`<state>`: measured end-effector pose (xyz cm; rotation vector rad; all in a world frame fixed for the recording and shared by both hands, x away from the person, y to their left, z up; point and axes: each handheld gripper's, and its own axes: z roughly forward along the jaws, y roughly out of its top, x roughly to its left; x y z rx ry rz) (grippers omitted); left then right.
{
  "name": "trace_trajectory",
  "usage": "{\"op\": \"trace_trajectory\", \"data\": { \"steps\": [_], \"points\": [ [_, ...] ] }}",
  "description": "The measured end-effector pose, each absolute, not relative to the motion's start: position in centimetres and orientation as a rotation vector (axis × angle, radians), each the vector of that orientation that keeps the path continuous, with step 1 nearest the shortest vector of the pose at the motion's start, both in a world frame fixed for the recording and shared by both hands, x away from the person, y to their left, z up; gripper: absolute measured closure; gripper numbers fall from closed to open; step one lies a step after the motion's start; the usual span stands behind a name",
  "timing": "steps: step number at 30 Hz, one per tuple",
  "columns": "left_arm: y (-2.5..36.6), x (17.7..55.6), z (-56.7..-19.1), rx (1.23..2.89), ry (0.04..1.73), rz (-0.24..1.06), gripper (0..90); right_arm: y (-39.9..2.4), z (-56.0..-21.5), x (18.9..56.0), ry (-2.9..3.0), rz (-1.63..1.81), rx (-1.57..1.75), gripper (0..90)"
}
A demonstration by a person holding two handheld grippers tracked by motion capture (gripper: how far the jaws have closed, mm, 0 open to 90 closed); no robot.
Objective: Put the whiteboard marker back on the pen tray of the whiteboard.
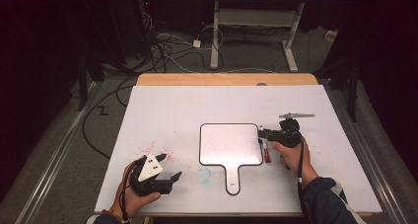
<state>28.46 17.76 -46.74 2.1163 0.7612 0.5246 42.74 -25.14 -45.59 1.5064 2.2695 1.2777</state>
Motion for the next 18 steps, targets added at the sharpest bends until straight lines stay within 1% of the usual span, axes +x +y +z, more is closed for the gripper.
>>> {"op": "trace_trajectory", "data": {
  "steps": [8,18],
  "points": [
    [17.5,28.6,-46.7,2.129,0.747,0.524,22.0,-24.3,-46.8,43.4,2.275,1.167,1.47,71.6],
    [17.4,28.8,-46.9,2.142,0.746,0.508,22.0,-24.0,-47.0,43.3,2.287,1.055,1.349,62.3]
  ]
}}
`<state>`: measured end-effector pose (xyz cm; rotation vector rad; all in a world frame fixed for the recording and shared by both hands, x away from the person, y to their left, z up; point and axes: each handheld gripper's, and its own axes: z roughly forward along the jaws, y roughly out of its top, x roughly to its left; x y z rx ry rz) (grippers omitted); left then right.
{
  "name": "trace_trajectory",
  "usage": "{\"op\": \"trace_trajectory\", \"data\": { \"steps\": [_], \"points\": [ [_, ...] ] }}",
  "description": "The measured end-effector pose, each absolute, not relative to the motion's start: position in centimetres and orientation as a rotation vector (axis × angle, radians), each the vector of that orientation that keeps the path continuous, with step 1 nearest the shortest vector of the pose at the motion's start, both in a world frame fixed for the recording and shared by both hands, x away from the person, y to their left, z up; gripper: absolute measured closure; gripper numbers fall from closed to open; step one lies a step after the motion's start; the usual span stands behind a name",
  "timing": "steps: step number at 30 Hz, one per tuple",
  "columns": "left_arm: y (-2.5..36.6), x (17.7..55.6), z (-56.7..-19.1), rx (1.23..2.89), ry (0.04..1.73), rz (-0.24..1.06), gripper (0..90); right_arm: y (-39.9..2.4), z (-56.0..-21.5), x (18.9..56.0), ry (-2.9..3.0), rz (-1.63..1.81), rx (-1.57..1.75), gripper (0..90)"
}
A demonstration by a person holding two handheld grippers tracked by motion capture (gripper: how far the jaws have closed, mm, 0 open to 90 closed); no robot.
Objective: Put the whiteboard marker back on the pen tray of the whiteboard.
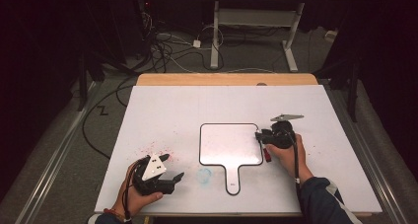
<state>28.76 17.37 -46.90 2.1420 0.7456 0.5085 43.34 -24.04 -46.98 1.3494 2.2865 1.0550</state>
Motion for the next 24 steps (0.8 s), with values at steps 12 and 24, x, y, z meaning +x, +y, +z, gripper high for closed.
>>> {"op": "trace_trajectory", "data": {
  "steps": [12,24],
  "points": [
    [17.29,28.79,-47.0,2.154,0.743,0.503,22.0,-24.4,-47.09,43.32,2.283,1.043,1.283,57.4],
    [17.13,28.83,-47.01,2.152,0.748,0.507,21.8,-24.62,-46.12,42.8,2.238,1.042,1.235,48.4]
  ]
}}
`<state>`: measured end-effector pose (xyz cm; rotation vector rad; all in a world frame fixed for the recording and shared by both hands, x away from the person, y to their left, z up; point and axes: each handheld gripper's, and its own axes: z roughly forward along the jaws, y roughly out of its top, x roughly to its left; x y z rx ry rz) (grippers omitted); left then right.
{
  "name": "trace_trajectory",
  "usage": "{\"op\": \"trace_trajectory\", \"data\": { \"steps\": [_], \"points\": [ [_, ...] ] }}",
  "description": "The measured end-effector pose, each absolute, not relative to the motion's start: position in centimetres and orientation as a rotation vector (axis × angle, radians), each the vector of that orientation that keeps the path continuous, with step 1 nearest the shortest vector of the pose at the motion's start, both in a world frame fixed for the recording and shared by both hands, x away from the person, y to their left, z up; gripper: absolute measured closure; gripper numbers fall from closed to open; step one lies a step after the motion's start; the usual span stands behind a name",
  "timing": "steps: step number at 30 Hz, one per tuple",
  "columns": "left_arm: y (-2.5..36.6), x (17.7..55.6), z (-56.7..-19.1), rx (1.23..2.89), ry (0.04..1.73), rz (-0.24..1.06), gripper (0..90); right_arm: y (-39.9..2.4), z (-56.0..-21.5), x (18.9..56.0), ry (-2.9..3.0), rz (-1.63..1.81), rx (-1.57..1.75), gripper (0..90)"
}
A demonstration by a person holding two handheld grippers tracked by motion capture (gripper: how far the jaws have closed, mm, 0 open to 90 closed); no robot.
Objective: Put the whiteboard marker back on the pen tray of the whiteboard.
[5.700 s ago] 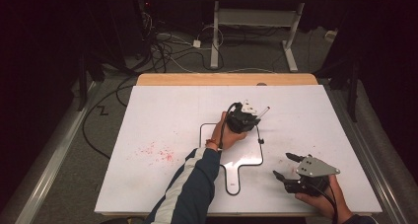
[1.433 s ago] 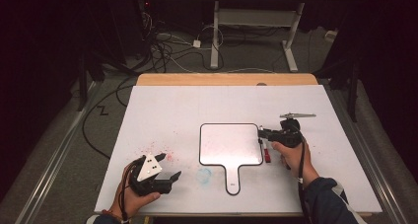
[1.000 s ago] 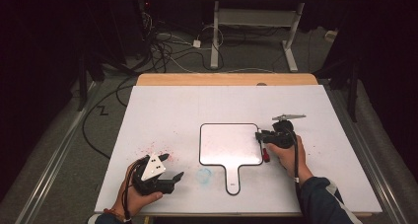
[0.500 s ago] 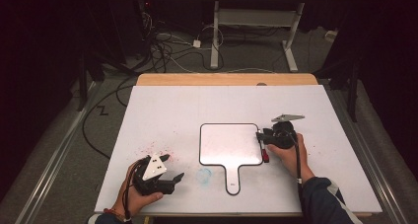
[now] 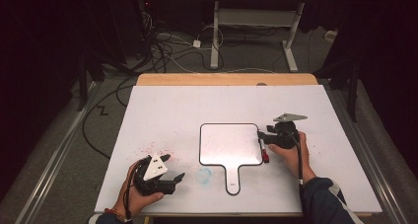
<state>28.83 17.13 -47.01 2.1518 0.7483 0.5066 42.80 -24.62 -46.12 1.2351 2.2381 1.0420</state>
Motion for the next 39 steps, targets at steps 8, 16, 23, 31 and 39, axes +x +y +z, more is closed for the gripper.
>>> {"op": "trace_trajectory", "data": {
  "steps": [8,16,23,31,39],
  "points": [
    [17.0,29.0,-47.2,2.161,0.76,0.502,21.2,-24.7,-44.2,41.5,2.199,1.11,1.09,39.0],
    [17.1,29.2,-47.2,2.163,0.786,0.512,18.7,-25.0,-42.3,40.0,2.125,1.166,0.99,30.2],
    [17.1,29.2,-47.2,2.163,0.79,0.531,18.4,-25.2,-40.8,38.1,2.084,1.188,0.919,25.3],
    [17.0,29.3,-47.3,2.173,0.791,0.549,18.4,-25.9,-40.0,36.2,2.076,1.244,0.849,26.4],
    [17.0,29.2,-47.4,2.19,0.799,0.569,18.4,-26.9,-40.0,34.3,2.046,1.221,0.826,25.8]
  ]
}}
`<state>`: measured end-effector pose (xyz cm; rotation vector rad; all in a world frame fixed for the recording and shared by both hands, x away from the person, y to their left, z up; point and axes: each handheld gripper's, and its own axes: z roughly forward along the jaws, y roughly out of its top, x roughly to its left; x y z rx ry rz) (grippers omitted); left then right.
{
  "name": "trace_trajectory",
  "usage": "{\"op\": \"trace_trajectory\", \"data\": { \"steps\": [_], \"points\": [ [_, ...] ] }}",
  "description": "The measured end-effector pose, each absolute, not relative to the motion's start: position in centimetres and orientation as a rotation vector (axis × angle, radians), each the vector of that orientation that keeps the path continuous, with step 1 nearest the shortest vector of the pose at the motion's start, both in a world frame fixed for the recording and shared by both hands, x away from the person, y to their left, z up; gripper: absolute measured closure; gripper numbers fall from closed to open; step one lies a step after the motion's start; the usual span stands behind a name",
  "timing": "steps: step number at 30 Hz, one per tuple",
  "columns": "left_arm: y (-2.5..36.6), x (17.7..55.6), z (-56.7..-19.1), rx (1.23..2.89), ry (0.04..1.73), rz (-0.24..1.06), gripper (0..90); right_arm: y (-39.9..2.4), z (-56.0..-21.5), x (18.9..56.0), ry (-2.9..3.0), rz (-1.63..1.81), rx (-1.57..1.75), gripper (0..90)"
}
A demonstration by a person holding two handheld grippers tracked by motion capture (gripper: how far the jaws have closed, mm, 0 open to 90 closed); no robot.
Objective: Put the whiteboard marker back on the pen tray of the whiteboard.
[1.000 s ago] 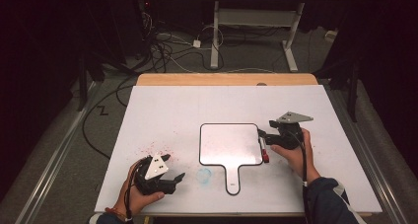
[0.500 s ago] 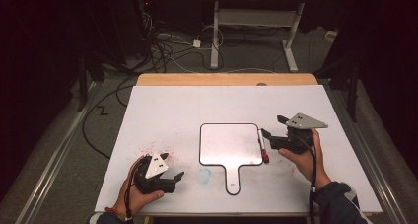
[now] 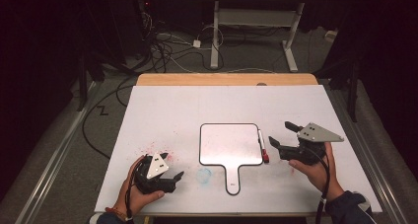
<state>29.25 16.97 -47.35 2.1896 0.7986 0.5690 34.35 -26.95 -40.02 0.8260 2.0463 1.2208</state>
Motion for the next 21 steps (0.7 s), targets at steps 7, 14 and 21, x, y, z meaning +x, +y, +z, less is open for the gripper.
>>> {"op": "trace_trajectory", "data": {
  "steps": [7,14,21],
  "points": [
    [16.9,29.1,-47.3,2.184,0.8,0.603,18.4,-27.8,-40.4,33.0,2.021,1.199,0.799,25.3],
    [16.6,29.1,-47.1,2.171,0.799,0.637,18.4,-28.7,-41.2,31.5,2.006,1.172,0.77,22.0],
    [16.6,29.2,-47.1,2.173,0.794,0.648,18.4,-29.6,-42.9,30.4,2.027,1.147,0.79,21.1]
  ]
}}
